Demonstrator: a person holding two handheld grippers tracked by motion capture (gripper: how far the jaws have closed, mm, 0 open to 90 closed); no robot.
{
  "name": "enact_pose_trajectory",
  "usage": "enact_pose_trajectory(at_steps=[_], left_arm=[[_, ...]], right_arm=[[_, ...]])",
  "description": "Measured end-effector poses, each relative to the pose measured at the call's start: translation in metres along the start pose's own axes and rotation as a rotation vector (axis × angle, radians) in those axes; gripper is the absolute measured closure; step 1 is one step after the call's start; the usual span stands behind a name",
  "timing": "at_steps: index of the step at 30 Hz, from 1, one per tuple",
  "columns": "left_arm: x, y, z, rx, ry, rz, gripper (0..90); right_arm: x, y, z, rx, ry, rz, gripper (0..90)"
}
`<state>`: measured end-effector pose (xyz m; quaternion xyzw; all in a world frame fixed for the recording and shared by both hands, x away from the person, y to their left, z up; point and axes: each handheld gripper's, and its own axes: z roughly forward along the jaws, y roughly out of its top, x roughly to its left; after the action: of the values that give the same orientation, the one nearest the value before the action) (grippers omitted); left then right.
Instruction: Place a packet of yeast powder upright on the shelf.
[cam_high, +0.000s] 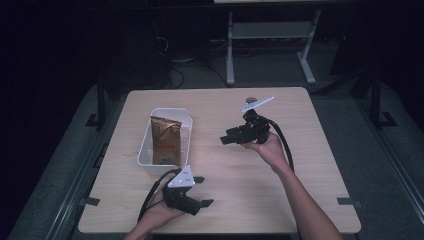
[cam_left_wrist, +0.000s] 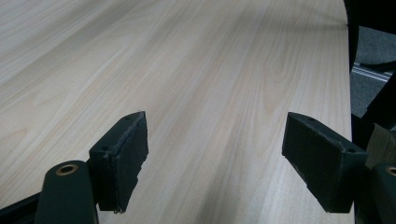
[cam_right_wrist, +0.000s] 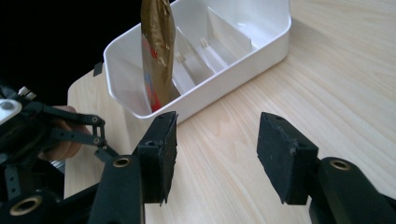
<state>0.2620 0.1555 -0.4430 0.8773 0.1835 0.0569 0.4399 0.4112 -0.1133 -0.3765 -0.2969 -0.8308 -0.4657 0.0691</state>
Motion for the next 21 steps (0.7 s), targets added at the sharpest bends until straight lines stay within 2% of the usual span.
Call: enact_pose_trajectory(at_steps=[9, 21], left_arm=[[0.001, 0.0, 0.001, 0.005, 0.002, -0.002, 22.0], [0.002, 0.001, 0.004, 0.006, 0.004, -0.006, 21.9]], right_arm=[[-0.003, -0.011, -0.013, -0.007, -0.01, 0.012, 46.2], [-0.009, -0.037, -0.034, -0.007, -0.029, 0.044, 45.5]])
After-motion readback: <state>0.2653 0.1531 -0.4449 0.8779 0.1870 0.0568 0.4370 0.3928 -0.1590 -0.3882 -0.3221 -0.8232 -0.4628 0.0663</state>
